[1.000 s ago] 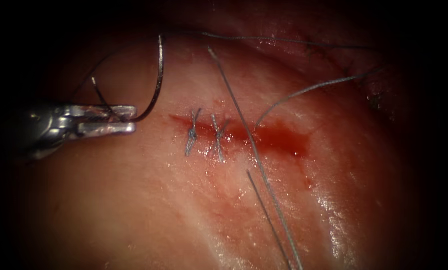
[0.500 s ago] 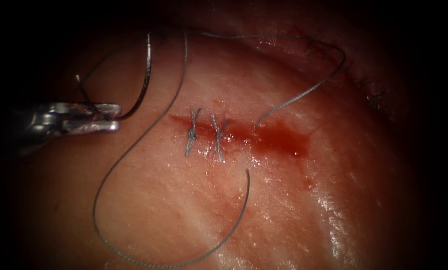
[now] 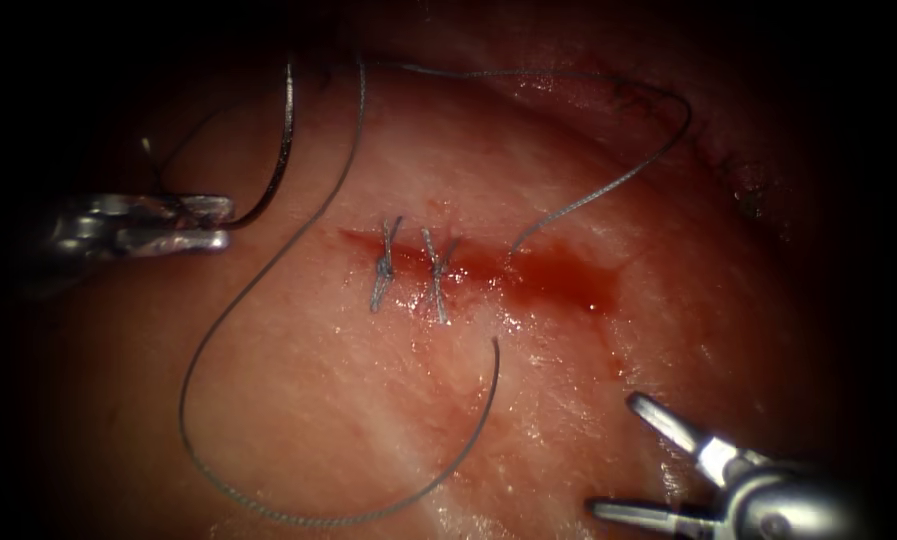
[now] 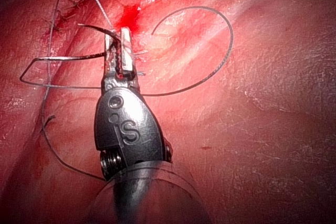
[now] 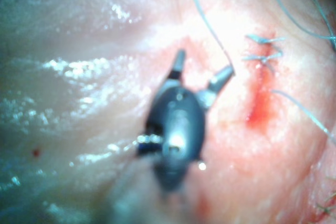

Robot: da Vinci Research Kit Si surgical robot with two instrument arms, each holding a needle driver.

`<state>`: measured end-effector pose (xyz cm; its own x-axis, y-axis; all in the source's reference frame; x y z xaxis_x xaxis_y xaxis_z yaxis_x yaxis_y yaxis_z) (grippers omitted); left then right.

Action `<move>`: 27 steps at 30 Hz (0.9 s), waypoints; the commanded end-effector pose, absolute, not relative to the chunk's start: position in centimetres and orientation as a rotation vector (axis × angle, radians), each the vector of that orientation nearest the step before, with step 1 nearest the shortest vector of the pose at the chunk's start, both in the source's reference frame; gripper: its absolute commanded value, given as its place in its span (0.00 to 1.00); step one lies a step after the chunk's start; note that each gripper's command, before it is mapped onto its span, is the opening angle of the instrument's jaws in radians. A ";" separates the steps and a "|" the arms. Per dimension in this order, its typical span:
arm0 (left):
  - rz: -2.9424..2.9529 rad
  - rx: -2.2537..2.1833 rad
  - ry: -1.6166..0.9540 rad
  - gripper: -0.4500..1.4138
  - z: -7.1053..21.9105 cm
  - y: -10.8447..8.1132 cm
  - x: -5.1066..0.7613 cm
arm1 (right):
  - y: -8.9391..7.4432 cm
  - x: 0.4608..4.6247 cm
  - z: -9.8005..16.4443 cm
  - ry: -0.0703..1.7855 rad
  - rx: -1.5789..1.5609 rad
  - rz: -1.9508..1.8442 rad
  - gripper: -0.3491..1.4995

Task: Wound Closure

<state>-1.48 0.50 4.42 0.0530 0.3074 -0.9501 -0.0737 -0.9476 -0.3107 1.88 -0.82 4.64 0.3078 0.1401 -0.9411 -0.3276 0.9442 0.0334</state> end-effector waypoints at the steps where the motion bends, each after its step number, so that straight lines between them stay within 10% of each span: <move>1: 1.974 -2.059 -0.242 0.00 4.5 0.4 -1.53 | -0.8 2.00 4.9 1.208 -0.177 0.310 0.93; 23: 1.961 -2.063 -0.264 0.00 4.6 0.4 -1.68 | -0.5 2.63 5.7 1.187 -0.202 0.301 0.84; 25: 1.962 -2.064 -0.264 0.00 4.6 0.4 -1.68 | -0.6 2.65 5.7 1.189 -0.204 0.298 0.64; 27: 1.962 -2.064 -0.263 0.00 4.6 0.4 -1.68 | -0.6 2.65 5.7 1.199 -0.181 0.277 0.16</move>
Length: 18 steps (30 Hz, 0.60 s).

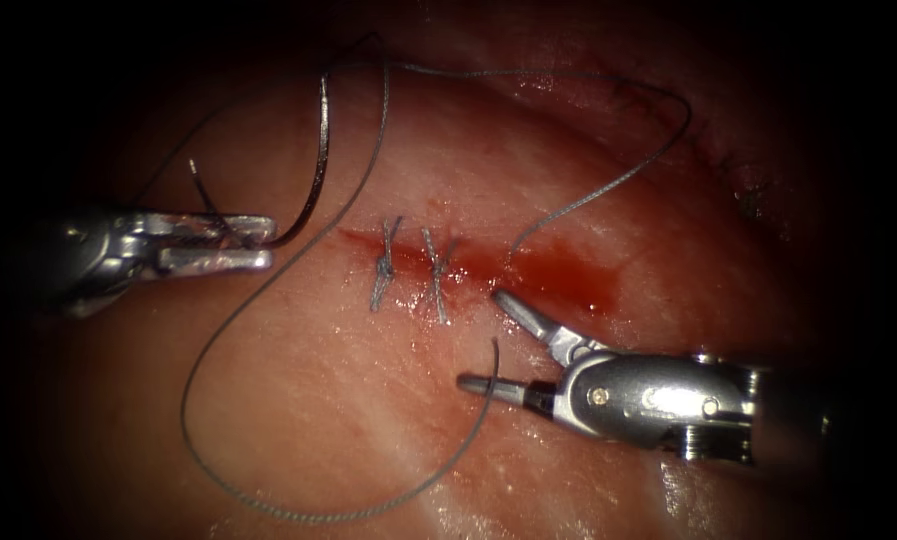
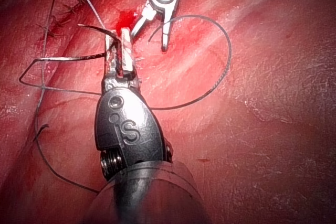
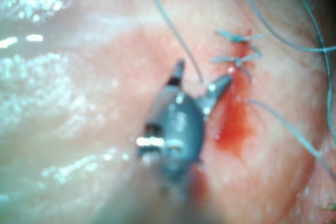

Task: Wound Closure

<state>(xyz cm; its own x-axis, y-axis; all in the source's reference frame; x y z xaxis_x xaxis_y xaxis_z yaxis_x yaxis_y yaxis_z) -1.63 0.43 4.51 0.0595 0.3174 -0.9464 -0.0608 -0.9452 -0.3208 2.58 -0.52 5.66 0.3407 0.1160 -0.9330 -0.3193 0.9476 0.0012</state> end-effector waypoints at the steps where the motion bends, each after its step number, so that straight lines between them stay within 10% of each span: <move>1: 1.962 -2.064 -0.263 0.00 4.6 0.4 -1.68 | -0.6 2.64 5.8 1.199 -0.162 0.255 0.00; 18: 1.965 -2.063 -0.267 0.00 4.6 0.4 -1.67 | -1.9 1.37 4.4 1.201 -0.099 0.238 0.00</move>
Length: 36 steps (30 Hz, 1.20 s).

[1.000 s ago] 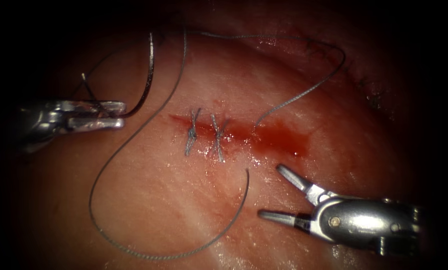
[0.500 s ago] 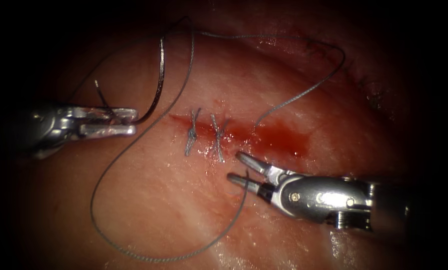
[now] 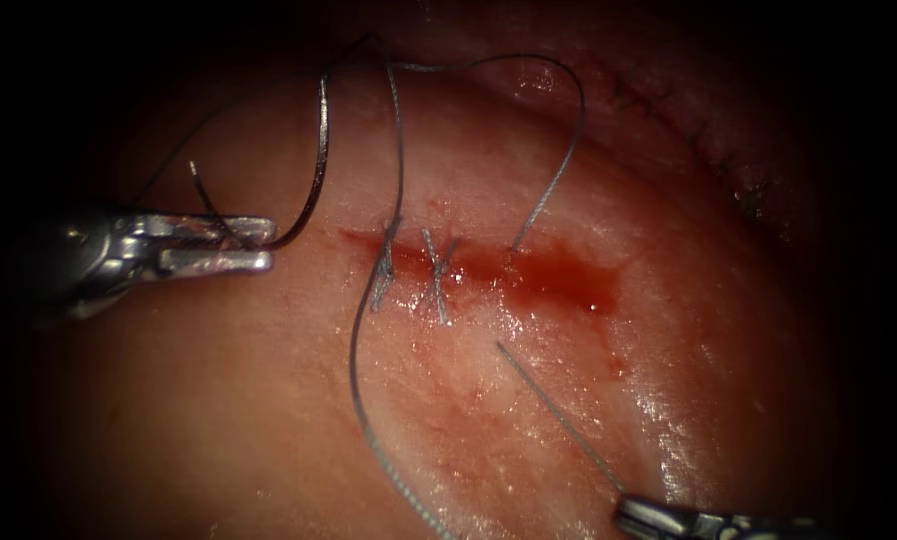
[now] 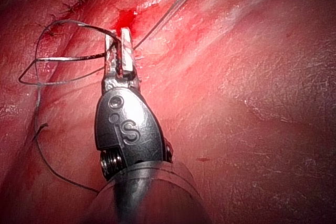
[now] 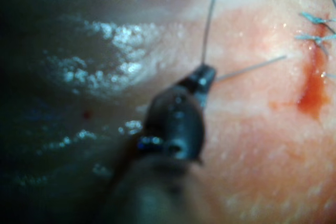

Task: Wound Closure

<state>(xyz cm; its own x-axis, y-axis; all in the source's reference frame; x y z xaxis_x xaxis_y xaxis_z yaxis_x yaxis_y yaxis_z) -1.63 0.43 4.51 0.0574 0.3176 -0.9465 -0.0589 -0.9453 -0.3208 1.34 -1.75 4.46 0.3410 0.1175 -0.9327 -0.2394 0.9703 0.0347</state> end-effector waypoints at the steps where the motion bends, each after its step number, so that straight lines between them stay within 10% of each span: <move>1: 1.965 -2.063 -0.267 0.00 4.6 0.4 -1.67 | -2.0 1.35 4.3 1.201 -0.088 0.228 0.00; 7: 1.964 -2.065 -0.270 0.00 4.6 0.4 -1.64 | -2.4 1.37 3.6 1.235 0.002 0.173 0.00; 10: 1.963 -2.068 -0.275 0.00 4.6 0.4 -1.61 | -2.4 1.39 3.5 1.259 -0.013 0.195 0.72; 13: 1.959 -2.074 -0.285 0.00 4.6 0.4 -1.55 | -2.2 1.36 3.5 1.309 -0.070 0.257 0.94; 36: 1.996 -2.032 -0.284 0.00 4.6 0.4 -1.45 | -1.0 1.25 5.2 1.189 -0.193 0.305 0.93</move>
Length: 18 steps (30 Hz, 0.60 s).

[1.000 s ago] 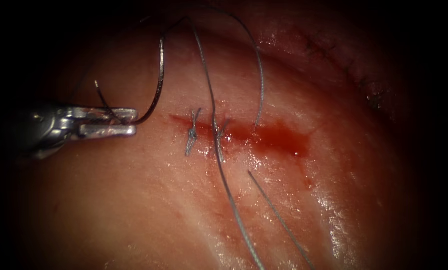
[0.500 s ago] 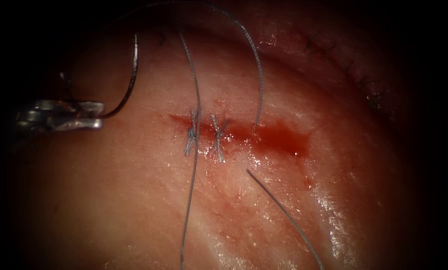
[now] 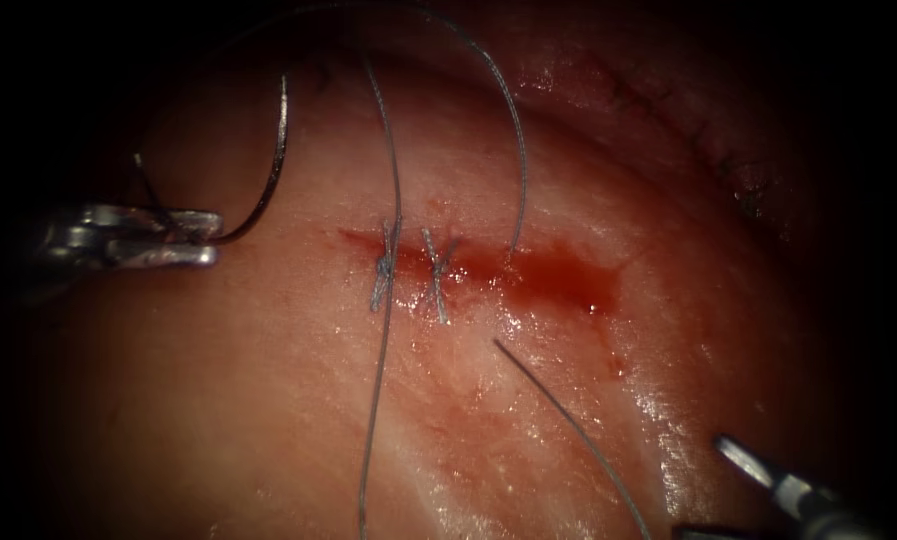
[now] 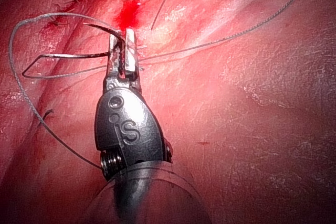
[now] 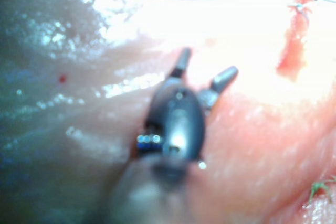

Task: Wound Closure

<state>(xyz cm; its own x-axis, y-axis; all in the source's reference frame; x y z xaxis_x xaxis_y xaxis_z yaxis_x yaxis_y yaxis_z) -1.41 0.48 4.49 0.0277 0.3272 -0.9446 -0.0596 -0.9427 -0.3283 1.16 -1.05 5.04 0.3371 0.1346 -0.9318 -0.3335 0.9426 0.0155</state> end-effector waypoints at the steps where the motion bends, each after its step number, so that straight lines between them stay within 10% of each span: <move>1: 1.992 -2.029 -0.288 0.00 4.6 0.4 -1.46 | -1.0 1.26 5.2 1.186 -0.196 0.308 0.94; 18: 1.988 -2.033 -0.300 0.00 4.6 0.4 -1.57 | -0.7 2.00 5.5 1.230 -0.212 0.322 0.91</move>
